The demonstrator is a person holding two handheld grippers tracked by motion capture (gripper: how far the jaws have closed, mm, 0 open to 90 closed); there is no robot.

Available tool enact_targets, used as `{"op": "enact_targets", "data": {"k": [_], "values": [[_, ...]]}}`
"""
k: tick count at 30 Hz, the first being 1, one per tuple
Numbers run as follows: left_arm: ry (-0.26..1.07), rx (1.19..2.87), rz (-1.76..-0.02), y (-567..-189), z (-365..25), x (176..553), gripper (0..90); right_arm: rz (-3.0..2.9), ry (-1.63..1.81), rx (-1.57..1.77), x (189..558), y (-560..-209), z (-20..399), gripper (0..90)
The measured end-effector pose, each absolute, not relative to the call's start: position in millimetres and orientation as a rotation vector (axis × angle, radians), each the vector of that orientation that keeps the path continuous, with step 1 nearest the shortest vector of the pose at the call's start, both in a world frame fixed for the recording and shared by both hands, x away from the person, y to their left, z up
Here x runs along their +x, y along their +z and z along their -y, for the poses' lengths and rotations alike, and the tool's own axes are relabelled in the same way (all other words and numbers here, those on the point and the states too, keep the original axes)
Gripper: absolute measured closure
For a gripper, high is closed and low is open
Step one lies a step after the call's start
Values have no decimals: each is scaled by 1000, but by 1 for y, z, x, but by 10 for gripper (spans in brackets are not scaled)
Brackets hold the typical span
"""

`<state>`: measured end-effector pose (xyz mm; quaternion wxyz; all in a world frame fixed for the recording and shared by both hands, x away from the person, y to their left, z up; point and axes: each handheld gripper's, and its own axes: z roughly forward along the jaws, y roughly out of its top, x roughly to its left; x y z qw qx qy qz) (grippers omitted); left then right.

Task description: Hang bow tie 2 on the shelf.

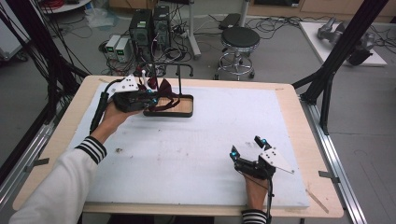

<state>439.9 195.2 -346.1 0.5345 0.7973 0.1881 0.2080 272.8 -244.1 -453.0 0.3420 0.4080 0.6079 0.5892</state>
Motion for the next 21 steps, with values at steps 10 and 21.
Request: {"op": "enact_targets", "data": {"k": [10,21], "values": [[539,1764,-503,-338,-194,439,764,-1582,1533,1064,273,-453,244,35],[567,1744,-529,-330,-186,440,765,-1581,1533,1062,273,-453,244,35]]}}
